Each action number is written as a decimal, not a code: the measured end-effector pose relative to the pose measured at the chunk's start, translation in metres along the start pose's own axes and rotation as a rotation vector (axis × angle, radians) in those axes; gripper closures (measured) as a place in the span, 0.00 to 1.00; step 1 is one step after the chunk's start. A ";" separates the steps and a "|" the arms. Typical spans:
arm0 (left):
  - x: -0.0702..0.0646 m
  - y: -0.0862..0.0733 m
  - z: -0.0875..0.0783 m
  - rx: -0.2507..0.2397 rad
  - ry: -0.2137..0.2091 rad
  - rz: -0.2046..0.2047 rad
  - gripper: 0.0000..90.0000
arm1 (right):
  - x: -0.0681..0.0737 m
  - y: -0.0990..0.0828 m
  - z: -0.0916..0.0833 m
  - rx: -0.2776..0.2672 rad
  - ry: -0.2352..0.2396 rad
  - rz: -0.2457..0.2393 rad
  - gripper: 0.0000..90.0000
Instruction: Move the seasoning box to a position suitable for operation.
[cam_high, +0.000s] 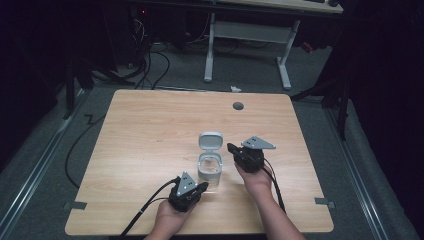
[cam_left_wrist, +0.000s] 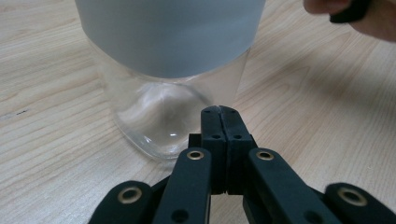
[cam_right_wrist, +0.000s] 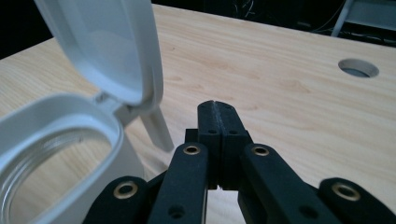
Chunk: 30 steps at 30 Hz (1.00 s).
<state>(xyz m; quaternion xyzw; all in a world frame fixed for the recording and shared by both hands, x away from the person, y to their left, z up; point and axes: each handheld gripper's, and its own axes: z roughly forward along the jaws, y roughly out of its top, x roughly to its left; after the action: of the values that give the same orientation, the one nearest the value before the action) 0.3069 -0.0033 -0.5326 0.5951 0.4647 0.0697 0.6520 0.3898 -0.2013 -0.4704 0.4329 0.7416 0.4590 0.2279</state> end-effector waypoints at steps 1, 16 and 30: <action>0.000 0.000 0.000 0.000 0.000 0.002 1.00 | 0.000 0.004 0.002 0.001 0.003 -0.007 1.00; -0.001 -0.001 -0.001 0.002 -0.007 0.007 0.99 | 0.010 0.042 0.009 -0.047 0.037 -0.056 1.00; 0.000 0.000 -0.001 -0.005 -0.007 0.004 0.97 | 0.029 0.041 -0.008 -0.068 0.056 -0.114 1.00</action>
<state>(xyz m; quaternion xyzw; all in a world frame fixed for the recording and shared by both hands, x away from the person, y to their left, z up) 0.3058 -0.0028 -0.5326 0.5945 0.4611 0.0704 0.6550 0.3862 -0.1722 -0.4287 0.3689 0.7551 0.4824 0.2472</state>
